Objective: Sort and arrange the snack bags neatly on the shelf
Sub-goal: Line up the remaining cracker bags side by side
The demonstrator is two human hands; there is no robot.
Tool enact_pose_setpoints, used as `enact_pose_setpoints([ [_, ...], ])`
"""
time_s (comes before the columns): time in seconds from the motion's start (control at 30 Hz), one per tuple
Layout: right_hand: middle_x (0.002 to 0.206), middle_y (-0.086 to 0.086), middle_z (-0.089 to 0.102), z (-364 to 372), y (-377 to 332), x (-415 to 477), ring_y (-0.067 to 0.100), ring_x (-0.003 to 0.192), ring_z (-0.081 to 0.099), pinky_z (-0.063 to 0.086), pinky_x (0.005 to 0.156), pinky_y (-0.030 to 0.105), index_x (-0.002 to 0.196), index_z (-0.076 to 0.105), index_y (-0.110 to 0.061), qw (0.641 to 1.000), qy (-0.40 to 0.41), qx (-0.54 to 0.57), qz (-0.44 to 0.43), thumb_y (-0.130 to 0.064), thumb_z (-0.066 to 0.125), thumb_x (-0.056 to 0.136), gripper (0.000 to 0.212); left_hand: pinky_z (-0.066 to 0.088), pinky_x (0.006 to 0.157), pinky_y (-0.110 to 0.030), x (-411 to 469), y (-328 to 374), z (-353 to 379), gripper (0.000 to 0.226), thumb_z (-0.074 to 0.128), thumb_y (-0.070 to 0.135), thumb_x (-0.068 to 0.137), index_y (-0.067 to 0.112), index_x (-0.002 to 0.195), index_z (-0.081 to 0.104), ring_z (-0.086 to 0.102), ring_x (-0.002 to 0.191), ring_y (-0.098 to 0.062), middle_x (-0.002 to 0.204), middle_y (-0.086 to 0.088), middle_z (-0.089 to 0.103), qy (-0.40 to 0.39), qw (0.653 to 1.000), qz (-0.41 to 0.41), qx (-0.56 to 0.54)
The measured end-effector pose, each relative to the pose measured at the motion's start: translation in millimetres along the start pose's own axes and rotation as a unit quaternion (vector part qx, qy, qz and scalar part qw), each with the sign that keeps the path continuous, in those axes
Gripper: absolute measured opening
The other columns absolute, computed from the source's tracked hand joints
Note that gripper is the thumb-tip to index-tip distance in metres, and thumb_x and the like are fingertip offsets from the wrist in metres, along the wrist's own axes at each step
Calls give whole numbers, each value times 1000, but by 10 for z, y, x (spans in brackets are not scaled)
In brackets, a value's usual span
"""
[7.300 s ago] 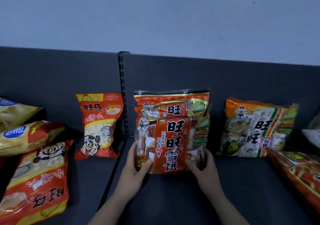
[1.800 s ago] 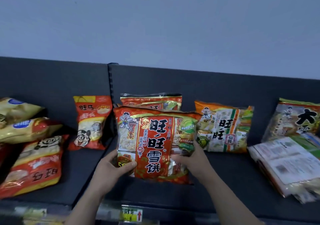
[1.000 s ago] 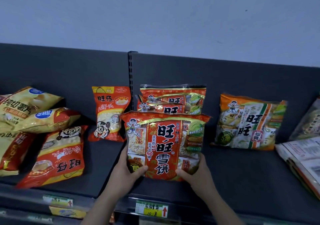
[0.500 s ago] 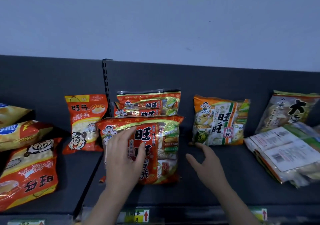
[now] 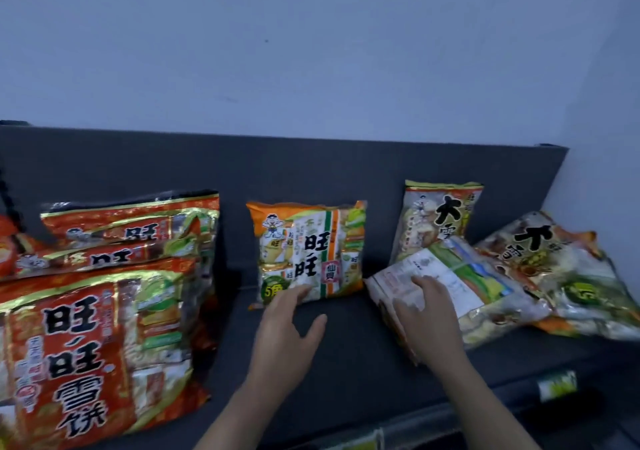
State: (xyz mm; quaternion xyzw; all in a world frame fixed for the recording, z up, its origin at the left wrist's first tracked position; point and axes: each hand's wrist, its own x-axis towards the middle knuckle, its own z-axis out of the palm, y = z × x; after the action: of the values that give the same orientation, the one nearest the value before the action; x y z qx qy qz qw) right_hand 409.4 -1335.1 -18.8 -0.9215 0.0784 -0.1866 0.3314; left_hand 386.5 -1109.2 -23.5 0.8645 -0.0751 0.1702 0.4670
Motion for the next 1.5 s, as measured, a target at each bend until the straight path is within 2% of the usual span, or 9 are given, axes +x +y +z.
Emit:
enact_pose_setpoints([
  [0.13,151,14,34,-497,616,464,32,139,30,35,111,48,139,47,-8,994,76,-79,26,-31,62,91,55,34,103,-20,224,252,738,54,63,38,91,32,140,41,35,127,2,134,20,38,-93,996,-3,-14],
  [0.4,124,7,61,-948,1297,879,29,111,57,50,87,40,134,49,-16,985,19,-155,78,-42,58,90,51,28,104,-14,405,505,1860,65,68,41,87,22,143,43,35,135,-8,143,9,38,-211,977,26,-5],
  [0.63,77,7,68,-1108,1171,1006,20,68,63,48,65,31,85,68,1,983,-118,106,88,-37,68,87,38,17,120,-37,463,426,2131,106,69,60,75,32,154,4,5,148,-19,161,1,3,-209,968,31,133],
  [0.73,87,9,74,-1159,990,1019,28,81,70,54,78,42,88,75,-9,965,-135,218,48,-44,61,91,38,34,111,-34,504,399,2104,91,68,55,80,37,152,15,24,144,-14,157,7,24,-144,986,57,67],
  [0.9,97,-3,71,-1141,868,1142,14,90,65,52,83,33,99,71,-22,960,-115,250,45,-40,50,98,27,55,83,-28,656,401,1652,43,75,20,82,44,113,59,67,97,-3,106,16,71,-41,980,-21,-195],
  [1.17,137,-1,52,-711,854,1209,15,120,50,45,78,21,143,45,-21,965,-172,198,28,-29,61,95,52,45,102,-35,715,187,1076,65,76,28,79,23,138,48,64,111,-16,119,-6,68,-2,925,-143,-351],
  [1.3,138,-3,53,-515,813,1234,16,126,49,43,105,37,141,47,-28,971,-174,161,17,-32,63,92,51,45,93,-25,681,164,950,51,69,17,83,29,128,47,63,107,-7,118,3,67,12,914,-145,-380],
  [1.43,132,-5,52,-542,816,1257,14,113,53,45,86,19,140,47,-23,977,-164,138,4,-22,57,97,44,50,86,-25,647,161,897,52,71,24,81,16,130,54,65,102,-24,110,-22,61,53,932,-131,-335],
  [1.5,136,-1,53,-666,921,1279,19,121,52,42,89,24,141,47,-18,985,-125,115,16,-21,54,98,44,45,66,-17,624,231,931,44,72,27,82,16,122,59,55,71,-12,75,-1,53,58,954,-107,-275],
])
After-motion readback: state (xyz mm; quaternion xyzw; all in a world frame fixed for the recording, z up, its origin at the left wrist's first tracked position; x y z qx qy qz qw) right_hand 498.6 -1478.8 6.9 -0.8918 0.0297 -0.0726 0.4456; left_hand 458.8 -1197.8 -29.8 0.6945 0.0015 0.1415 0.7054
